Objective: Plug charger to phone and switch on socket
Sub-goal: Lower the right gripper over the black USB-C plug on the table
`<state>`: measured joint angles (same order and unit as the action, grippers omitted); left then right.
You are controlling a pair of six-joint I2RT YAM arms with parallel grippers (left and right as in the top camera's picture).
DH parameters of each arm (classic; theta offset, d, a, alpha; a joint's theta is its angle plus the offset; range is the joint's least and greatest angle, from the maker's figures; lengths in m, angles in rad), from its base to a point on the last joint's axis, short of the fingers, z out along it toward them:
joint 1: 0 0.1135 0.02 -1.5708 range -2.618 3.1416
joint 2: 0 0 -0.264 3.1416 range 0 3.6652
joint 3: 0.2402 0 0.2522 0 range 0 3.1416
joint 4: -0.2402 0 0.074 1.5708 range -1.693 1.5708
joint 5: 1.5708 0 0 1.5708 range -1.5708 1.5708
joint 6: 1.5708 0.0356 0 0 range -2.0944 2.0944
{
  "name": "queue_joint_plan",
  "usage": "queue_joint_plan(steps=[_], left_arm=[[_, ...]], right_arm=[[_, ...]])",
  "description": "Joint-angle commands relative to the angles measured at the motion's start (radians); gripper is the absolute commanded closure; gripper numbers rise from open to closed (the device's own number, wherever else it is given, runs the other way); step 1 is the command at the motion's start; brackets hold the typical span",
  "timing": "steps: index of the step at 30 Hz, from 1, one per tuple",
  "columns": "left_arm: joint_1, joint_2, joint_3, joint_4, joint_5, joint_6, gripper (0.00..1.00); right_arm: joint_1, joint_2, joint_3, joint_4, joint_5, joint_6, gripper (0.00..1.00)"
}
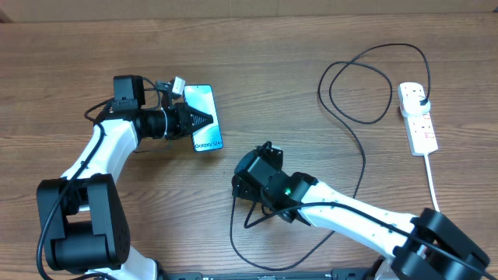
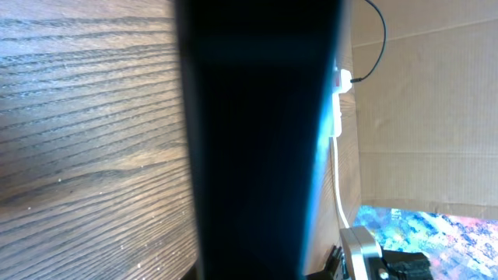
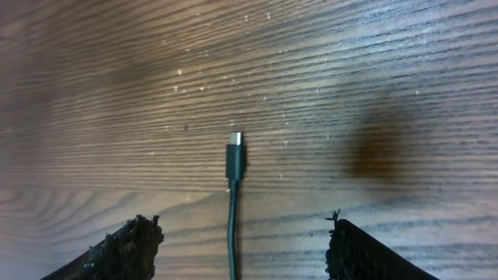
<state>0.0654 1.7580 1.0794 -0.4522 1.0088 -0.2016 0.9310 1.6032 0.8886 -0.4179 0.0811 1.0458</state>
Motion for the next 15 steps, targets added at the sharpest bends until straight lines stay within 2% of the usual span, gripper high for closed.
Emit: queue_joint_plan(steps=[1, 6, 8, 12, 13, 15], left_arm=[[-0.010, -0.011, -0.006, 0.002, 0.009, 0.030, 0.96], [-0.018, -0.011, -0.006, 0.001, 0.008, 0.031, 0.96], [-0.023, -0.011, -0.006, 0.002, 0.003, 0.031, 0.96], [-0.023, -0.011, -0.006, 0.001, 0.001, 0.031, 0.96], [-0.023, -0.011, -0.006, 0.001, 0.001, 0.031, 0.96], [-0.023, -0.011, -0.006, 0.001, 0.001, 0.031, 0.96]], right_arm=[[0.006, 0.043, 0.008, 0.005, 0.023, 0.008, 0.28], [0.005, 0.048, 0.008, 0.005, 0.023, -0.002, 0.27], [0.005, 0.048, 0.008, 0.005, 0.023, -0.002, 0.21], [0.005, 0.048, 0.008, 0.021, 0.023, -0.002, 0.20], [0.005, 0.048, 0.008, 0.024, 0.023, -0.002, 0.23], [0.005, 0.048, 0.008, 0.027, 0.023, -0.002, 0.37]])
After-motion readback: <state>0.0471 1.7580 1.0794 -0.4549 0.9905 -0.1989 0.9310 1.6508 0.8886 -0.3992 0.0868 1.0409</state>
